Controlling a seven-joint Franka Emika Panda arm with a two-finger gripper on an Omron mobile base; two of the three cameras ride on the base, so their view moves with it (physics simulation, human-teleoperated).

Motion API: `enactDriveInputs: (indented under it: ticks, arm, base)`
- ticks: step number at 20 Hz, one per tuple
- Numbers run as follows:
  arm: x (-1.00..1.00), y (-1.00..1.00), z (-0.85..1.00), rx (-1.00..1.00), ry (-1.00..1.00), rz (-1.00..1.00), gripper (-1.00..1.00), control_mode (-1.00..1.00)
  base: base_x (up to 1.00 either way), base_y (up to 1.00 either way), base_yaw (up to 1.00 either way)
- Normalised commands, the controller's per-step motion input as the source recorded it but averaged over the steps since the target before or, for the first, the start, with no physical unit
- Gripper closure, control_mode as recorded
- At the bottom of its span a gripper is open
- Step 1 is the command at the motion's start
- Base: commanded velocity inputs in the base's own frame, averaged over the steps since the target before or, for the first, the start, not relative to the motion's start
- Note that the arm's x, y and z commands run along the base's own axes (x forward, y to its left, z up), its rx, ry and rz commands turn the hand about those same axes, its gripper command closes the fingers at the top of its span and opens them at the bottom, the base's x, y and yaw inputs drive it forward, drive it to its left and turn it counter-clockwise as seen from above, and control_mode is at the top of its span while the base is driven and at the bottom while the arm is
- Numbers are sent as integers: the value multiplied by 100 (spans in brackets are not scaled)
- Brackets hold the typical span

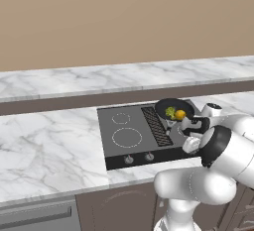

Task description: Put the lemon and broccoli in the pan. Then turn on the rear right burner and set the heat to medium.

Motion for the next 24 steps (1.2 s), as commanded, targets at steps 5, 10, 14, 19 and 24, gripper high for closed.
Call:
enactDriveInputs:
  ticks: [5, 10, 14, 19, 24]
  arm:
    - [0, 12, -13, 0, 0, 30, 100, -100]
    - [0, 7, -19, 0, 0, 34, 100, -100]
    - [-4, 3, -21, 0, 0, 36, 100, -100]
    - [-5, 0, -29, 0, 0, 39, 100, -100]
    - [-16, 2, -41, 0, 0, 42, 100, -100]
  base:
    - [0, 0, 0]
    - [0, 0, 0]
    - [0, 0, 0]
    - [0, 0, 0]
    - [0, 0, 0]
